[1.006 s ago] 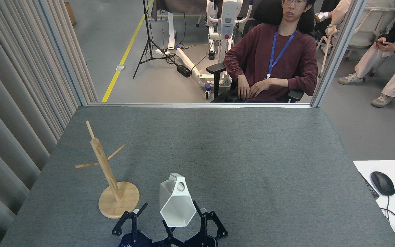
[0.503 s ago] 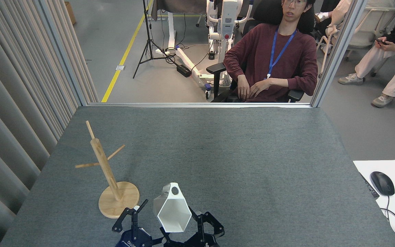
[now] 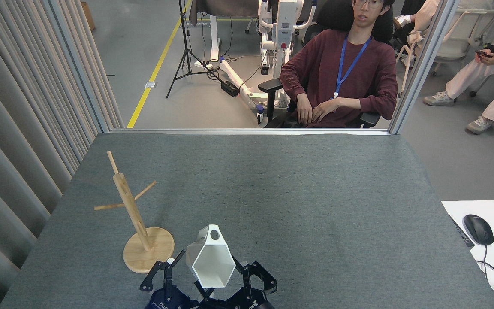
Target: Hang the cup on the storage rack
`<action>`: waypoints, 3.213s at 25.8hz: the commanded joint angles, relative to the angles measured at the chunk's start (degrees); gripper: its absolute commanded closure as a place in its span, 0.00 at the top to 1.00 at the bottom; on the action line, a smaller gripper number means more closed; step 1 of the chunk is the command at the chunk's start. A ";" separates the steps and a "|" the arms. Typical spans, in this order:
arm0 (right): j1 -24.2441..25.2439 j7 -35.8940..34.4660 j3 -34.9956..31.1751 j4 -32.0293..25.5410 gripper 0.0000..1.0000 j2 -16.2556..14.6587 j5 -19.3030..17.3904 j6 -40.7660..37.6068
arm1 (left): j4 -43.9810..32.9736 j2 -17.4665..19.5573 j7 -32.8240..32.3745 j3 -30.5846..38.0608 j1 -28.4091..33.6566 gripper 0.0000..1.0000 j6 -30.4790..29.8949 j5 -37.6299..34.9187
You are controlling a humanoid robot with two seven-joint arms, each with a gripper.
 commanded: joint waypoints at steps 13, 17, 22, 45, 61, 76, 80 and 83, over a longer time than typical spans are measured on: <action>2.17 0.24 2.68 -0.07 0.31 -0.29 -0.18 -1.58 | 0.14 0.09 0.29 0.03 -0.24 0.99 0.26 -0.20; 2.17 0.15 3.04 0.02 0.32 -0.29 -0.18 -1.58 | 0.05 0.35 0.55 0.03 -0.24 0.99 0.26 -0.20; 2.17 0.15 3.04 0.02 0.32 -0.38 -0.18 -1.49 | -0.47 0.35 0.64 0.03 -0.33 0.74 0.26 -0.20; 1.56 -6.26 2.25 -0.34 0.99 0.15 -10.90 -0.88 | -0.47 0.44 0.29 0.03 -1.03 0.48 0.26 -0.29; -15.06 -14.79 -26.41 9.07 0.91 -11.37 -9.76 14.15 | -1.70 0.35 0.29 0.73 -0.42 0.49 0.35 -0.20; 12.98 -41.60 -32.74 11.71 0.98 -7.59 -18.03 15.12 | -6.89 0.35 0.11 24.02 3.28 0.42 -5.02 5.68; 13.24 -40.80 -35.11 11.27 0.98 -7.59 -18.03 14.77 | -5.75 0.44 0.46 27.89 2.66 0.41 -1.68 4.54; 14.12 -40.45 -35.20 11.27 0.98 -7.50 -18.11 13.27 | -2.85 0.61 0.64 27.89 -0.33 0.41 -0.27 0.59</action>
